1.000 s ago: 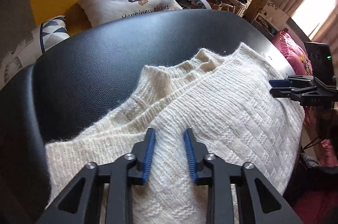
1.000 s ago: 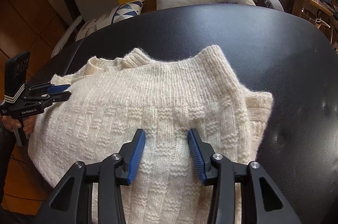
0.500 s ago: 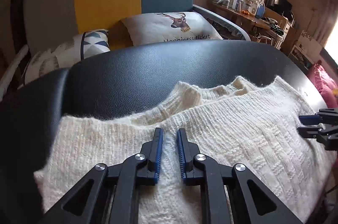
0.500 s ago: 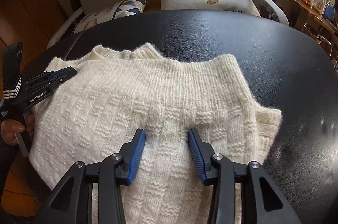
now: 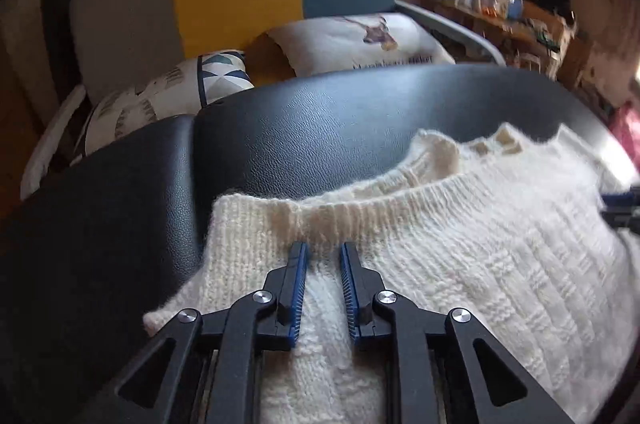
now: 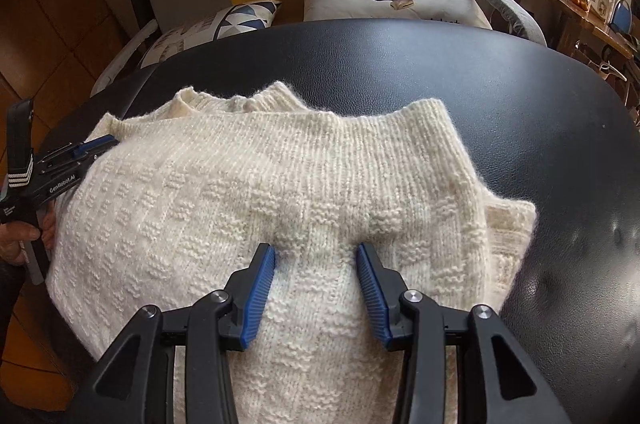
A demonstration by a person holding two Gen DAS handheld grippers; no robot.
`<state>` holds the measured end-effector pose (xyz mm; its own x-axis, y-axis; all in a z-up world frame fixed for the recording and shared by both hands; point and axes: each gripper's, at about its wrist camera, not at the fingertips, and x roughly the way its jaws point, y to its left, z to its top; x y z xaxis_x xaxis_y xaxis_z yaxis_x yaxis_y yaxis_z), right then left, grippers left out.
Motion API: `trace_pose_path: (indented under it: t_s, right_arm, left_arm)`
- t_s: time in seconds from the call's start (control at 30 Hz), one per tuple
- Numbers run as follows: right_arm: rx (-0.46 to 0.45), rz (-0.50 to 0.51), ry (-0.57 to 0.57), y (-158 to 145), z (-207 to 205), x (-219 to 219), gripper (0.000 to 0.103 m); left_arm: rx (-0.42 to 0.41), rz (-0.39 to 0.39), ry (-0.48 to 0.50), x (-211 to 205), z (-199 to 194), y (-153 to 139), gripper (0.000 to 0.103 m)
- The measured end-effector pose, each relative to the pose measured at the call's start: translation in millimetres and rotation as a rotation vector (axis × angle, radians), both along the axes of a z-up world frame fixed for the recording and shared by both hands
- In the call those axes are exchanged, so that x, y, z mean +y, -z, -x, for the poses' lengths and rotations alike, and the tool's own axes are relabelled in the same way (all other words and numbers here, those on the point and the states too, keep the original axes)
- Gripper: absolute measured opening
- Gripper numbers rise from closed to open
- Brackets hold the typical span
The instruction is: Fold clothes
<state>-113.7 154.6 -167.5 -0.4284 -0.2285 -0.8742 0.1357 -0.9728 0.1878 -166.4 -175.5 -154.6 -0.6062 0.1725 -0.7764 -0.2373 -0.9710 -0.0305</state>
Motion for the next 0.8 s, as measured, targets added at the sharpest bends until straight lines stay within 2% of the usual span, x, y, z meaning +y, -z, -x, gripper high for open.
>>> trace_pose_path:
  t_s: [0.13, 0.33, 0.53, 0.63, 0.73, 0.8]
  right_arm:
    - [-0.01, 0.017, 0.007, 1, -1, 2, 0.044]
    - [-0.044, 0.015, -0.04, 0, -15, -1, 0.044]
    - [-0.053, 0.008, -0.08, -2, -55, -9, 0.044]
    - [-0.014, 0.032, -0.092, -3, -77, -8, 0.044]
    - [0.016, 0.107, -0.081, -11, -93, 7, 0.044]
    - [0.032, 0.299, -0.025, -25, -106, 41, 0.044]
  left_arm:
    - [0.031, 0.033, -0.036, 7, -15, 2, 0.02]
    - [0.015, -0.054, -0.093, -6, -59, 1, 0.02]
    - [0.01, -0.078, -0.148, -11, -113, -2, 0.02]
    - [0.012, -0.043, -0.181, -10, -131, -8, 0.02]
    - [0.081, -0.002, -0.237, -2, -149, -33, 0.02]
    - [0.145, -0.029, -0.238, 10, -167, -54, 0.024]
